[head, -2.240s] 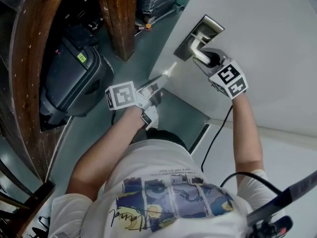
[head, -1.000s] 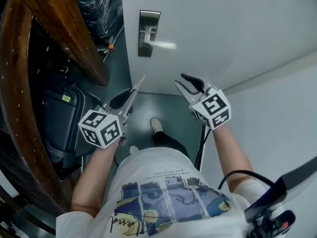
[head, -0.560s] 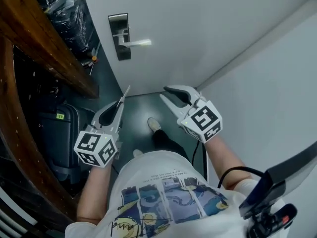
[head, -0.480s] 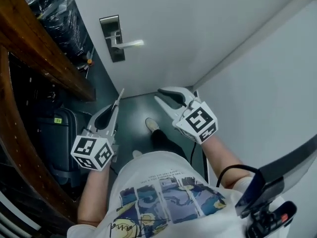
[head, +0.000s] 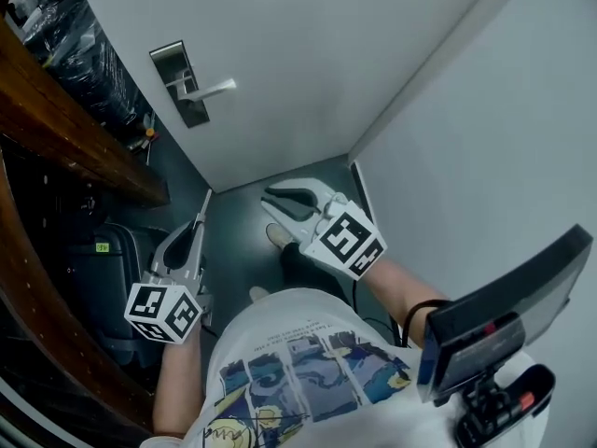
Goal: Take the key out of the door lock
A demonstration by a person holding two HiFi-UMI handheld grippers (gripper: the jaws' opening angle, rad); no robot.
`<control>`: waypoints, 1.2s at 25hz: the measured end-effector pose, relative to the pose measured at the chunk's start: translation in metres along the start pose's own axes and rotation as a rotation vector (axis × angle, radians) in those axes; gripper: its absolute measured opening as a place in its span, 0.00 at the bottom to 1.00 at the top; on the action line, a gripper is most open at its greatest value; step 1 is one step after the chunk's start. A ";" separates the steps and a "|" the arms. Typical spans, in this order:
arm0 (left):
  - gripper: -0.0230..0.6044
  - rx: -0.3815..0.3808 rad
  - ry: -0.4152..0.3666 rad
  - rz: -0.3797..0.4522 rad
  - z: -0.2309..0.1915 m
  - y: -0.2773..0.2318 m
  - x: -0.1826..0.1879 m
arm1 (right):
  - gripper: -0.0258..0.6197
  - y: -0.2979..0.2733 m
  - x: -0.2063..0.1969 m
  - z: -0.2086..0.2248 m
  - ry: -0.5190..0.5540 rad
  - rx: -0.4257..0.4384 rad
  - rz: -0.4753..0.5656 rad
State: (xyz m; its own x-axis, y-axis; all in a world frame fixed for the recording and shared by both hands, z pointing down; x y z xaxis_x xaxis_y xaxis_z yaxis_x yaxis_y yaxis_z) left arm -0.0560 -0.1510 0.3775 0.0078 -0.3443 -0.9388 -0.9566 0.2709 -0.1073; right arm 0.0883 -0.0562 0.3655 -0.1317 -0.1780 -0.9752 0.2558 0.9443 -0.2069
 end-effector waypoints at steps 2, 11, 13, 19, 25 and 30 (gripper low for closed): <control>0.07 0.002 -0.007 0.002 0.001 0.002 0.001 | 0.12 0.001 0.000 -0.002 0.001 0.003 0.001; 0.07 0.014 -0.015 0.003 0.004 0.011 -0.001 | 0.10 0.003 0.003 -0.010 0.018 0.010 0.017; 0.07 0.014 -0.014 0.004 0.005 0.013 -0.001 | 0.09 0.004 0.003 -0.011 0.020 0.010 0.017; 0.07 0.012 -0.023 0.002 0.009 0.013 -0.003 | 0.07 0.007 0.004 -0.012 0.027 0.007 0.021; 0.07 0.003 -0.025 -0.004 0.011 0.012 -0.004 | 0.07 0.009 0.002 -0.013 0.024 0.009 0.015; 0.07 -0.001 -0.028 -0.007 0.010 0.008 -0.003 | 0.06 0.008 0.004 -0.010 0.023 0.005 0.019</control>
State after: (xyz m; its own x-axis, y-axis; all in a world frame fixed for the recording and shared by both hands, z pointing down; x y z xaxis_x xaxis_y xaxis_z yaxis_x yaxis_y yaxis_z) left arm -0.0608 -0.1383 0.3765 0.0227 -0.3208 -0.9469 -0.9569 0.2673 -0.1134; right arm 0.0802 -0.0467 0.3612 -0.1486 -0.1540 -0.9768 0.2628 0.9461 -0.1892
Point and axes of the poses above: the fingertips, and each gripper's own axes: y backward along the fingers, z to its right, x out of its top, the point moved 4 cm from there along y, backward along the fingers, and after that the axes turned 11 degrees about z, right-handed, at the moved point
